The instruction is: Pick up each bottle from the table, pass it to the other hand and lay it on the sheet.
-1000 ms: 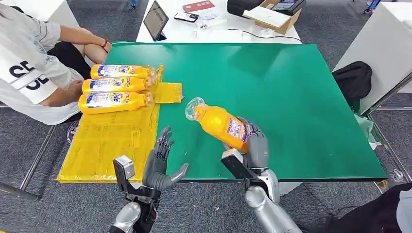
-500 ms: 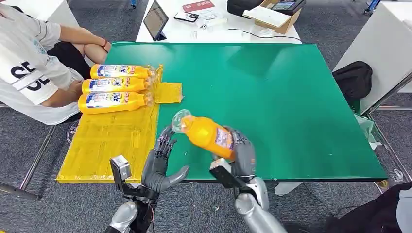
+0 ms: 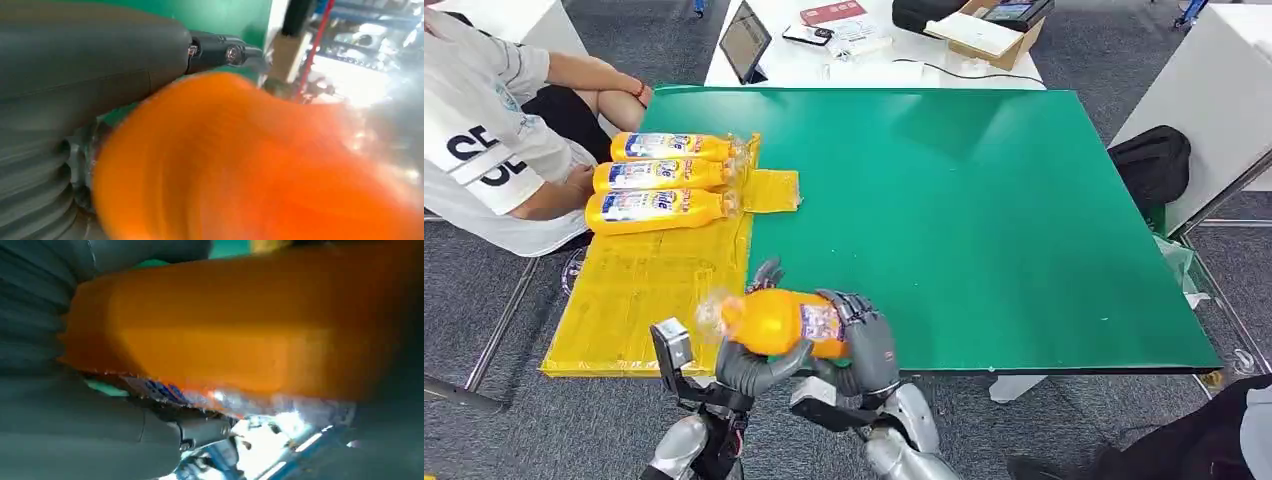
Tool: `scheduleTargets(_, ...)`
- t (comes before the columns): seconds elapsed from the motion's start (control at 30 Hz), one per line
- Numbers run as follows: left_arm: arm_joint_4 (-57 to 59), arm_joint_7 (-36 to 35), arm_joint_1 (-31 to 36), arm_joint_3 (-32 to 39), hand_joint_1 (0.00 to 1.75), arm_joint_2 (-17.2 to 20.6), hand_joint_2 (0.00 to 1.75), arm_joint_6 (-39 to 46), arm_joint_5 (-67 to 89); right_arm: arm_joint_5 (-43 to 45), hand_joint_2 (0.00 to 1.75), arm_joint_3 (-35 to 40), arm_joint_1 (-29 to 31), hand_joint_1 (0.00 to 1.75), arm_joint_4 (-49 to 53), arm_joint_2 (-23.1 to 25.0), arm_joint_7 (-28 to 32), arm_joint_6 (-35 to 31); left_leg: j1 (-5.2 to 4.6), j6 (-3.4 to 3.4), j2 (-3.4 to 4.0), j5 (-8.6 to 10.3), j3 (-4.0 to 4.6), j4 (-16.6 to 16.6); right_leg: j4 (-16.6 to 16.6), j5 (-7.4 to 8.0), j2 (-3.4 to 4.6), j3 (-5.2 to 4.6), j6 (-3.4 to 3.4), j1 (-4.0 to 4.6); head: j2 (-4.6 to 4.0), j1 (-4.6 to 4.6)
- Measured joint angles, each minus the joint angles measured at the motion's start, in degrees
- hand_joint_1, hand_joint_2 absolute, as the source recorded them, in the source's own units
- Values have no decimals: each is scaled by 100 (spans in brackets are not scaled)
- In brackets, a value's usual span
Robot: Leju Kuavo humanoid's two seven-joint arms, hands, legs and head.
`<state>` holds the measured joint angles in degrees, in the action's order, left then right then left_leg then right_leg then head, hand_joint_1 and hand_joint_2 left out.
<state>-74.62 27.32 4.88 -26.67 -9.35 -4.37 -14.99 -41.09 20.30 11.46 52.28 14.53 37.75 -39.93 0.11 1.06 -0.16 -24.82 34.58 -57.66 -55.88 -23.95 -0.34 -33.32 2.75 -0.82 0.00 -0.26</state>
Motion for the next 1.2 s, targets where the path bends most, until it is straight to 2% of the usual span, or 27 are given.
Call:
scheduleTargets(0.23, 9, -9, -46, 2, 0, 0, 175, -88, -204, 254, 175, 164, -1, 175, -293, 160, 31, -2, 1, 0, 2, 0, 1, 1, 0, -1, 1, -2, -1, 0, 0, 0)
scheduleTargets(0.67, 81, -131, -178, 140, 0, 2, 175, -487, -850, 680, 175, 625, 175, 175, -776, 182, -4, 100, 0, 0, 2, 0, 1, 0, 0, 0, 1, -4, -1, 0, 0, 2)
scheduleTargets(0.7, 81, -127, -186, 147, 49, 2, 175, -494, -903, 706, 175, 663, 199, 175, -811, 184, -11, 122, 1, 0, 2, 0, 1, 0, 0, 0, 1, -4, -1, 0, 0, 2)
scheduleTargets(0.73, 81, -116, -196, 155, 175, 0, 175, -499, -965, 732, 175, 709, 221, 175, -842, 193, -20, 131, 1, 0, 2, 0, 1, 0, 0, 0, 2, -4, -1, 0, 0, 0)
scheduleTargets(1.0, 44, 160, -287, 184, 175, -96, 175, 140, -636, 1069, 175, 1045, 386, 175, -1049, 199, -94, 98, 0, 0, 5, 0, 2, 0, 1, 0, 2, -6, -1, -1, 0, 2)
scheduleTargets(1.2, 33, 186, -296, 188, 175, -111, 175, 212, -610, 1097, 175, 1111, 411, 175, -1080, 197, -98, 98, 0, 0, 4, 0, 1, 0, 0, 0, 2, -6, -1, -1, 0, 0)
